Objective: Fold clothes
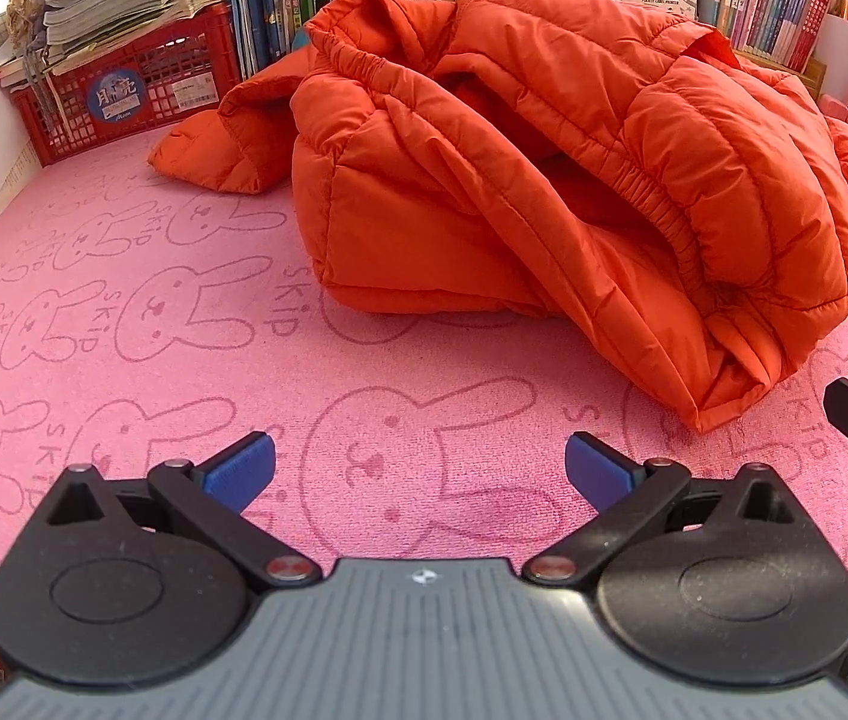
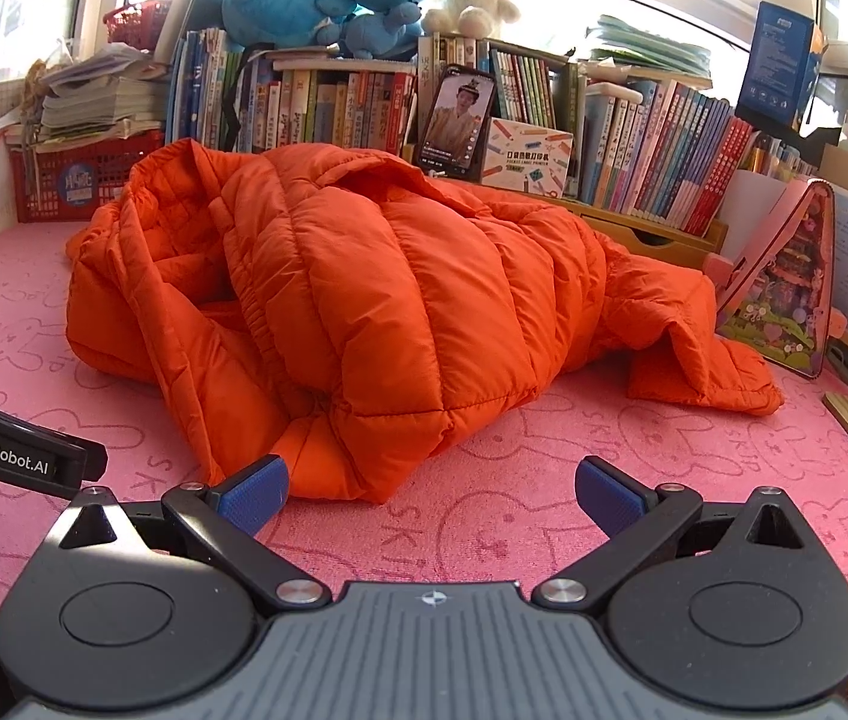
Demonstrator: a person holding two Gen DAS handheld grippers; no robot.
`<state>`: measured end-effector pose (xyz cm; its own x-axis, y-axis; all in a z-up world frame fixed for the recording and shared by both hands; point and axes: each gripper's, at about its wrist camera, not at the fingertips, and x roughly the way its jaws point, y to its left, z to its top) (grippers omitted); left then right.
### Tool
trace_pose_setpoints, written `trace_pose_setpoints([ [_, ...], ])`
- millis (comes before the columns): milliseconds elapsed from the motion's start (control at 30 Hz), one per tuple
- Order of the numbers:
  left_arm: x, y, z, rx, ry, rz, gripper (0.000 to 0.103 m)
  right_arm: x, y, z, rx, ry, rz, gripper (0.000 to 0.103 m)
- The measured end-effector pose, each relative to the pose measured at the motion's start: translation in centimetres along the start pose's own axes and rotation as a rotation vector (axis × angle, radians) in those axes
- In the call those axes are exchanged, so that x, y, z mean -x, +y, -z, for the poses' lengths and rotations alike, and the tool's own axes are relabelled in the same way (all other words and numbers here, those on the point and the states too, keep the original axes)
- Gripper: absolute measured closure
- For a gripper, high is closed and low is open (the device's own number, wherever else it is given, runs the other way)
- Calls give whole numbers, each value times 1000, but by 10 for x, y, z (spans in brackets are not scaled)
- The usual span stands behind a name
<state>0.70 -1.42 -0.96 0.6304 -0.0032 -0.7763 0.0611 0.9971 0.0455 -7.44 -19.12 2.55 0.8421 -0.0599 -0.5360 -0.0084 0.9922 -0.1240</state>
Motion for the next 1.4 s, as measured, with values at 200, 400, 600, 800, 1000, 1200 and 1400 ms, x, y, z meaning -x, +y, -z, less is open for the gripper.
trace_pose_setpoints([
  [200, 0, 1, 0, 0, 3, -2, 0, -1, 5, -3, 22, -12, -7, 0],
  [400, 0, 11, 2, 29, 4, -21, 0, -23, 24, -21, 74, -60, -14, 0],
  [600, 6, 41, -3, 107, -4, -63, 0, -60, 52, -42, 131, -103, -22, 8],
  [800, 21, 50, -35, 109, -128, -63, 0, -83, 39, -46, 137, -96, 104, 18],
  [1000, 15, 49, -72, 133, -224, -64, 0, -85, -50, -42, -23, -75, 285, 7],
  [1200, -17, 37, -75, 103, -173, -89, 0, -66, -98, -16, -116, -87, 372, 7],
  [1400, -32, 27, -59, 50, -136, -135, 0, -37, -40, 11, 78, -156, 155, 7],
])
